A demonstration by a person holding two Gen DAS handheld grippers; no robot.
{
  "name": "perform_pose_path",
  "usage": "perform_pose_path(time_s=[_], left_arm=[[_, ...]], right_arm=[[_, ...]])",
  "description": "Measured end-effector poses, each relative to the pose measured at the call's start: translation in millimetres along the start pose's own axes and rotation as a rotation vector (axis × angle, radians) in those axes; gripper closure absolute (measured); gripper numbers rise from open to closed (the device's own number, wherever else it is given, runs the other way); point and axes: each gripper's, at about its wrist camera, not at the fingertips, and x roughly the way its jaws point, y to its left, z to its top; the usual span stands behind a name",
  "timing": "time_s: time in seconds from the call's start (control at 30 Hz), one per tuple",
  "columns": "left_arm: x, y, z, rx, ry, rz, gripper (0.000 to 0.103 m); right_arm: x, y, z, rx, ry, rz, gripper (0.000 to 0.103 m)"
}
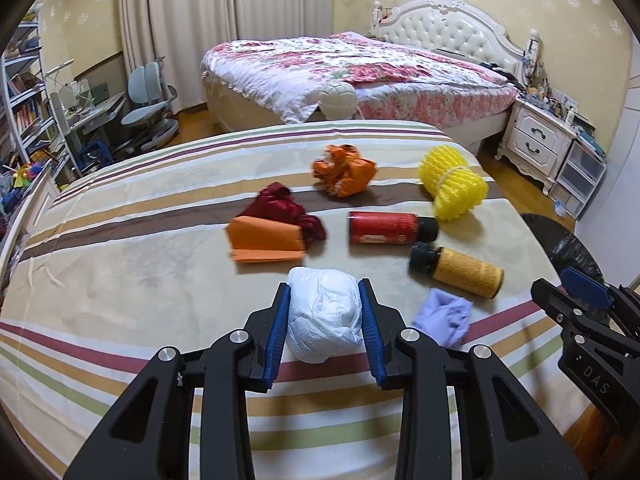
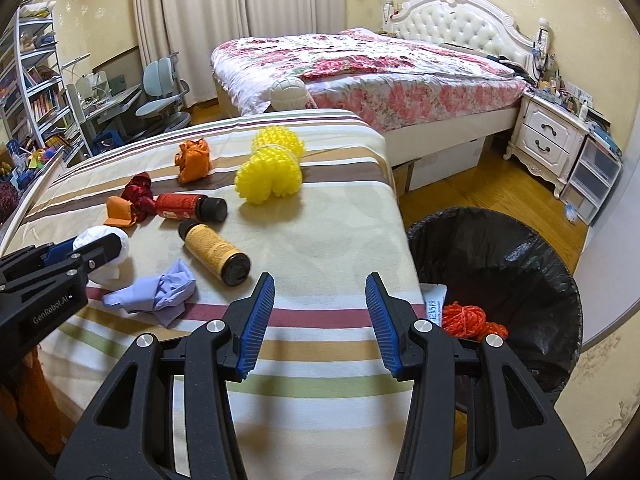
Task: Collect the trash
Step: 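Lift the white bag ball with the left tool while the right tool moves to the light blue cloth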
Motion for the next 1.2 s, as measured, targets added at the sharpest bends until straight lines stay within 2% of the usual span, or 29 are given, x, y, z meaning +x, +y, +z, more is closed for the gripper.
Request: perform_pose_path(time_s=[0.37,0.47,0.6,0.87,0.9,1.2], left_arm=[[-11.8,73.3,-17.0,-0.078,-0.003,0.119,0.068],[-14.8,92.3,-22.2,-0.104,-0.001,0.141,0.068],[-16.9,110.7,-27.6,-0.126,-0.003,0.167,0.068],[-15.9,132.5,-34.3,-0.159,0.002,0.181,0.068],[-14.4,133.4,-34.0,-0.161,0.002,0.179,0.068],[-13.9,132.6,-34.4,-0.158,-0.003,0.178,0.068]], right_arm=[[-3.7,50.7,-5.9,-0.078,0.015,0.069,0.056],[-5.0,66.4,-4.8,-0.097,0.011,0.088,0.051],[-4.3,86.1,-2.2,-0.128,0.01,0.101,0.051],[5.7,107.9,2.2,-0.136,0.037,0.128,0.048],[7.7,110.0,2.6,-0.137,0.042,0.124,0.044],[6.5,102.2,-5.6,-0.155,0.051,0.075,0.041]])
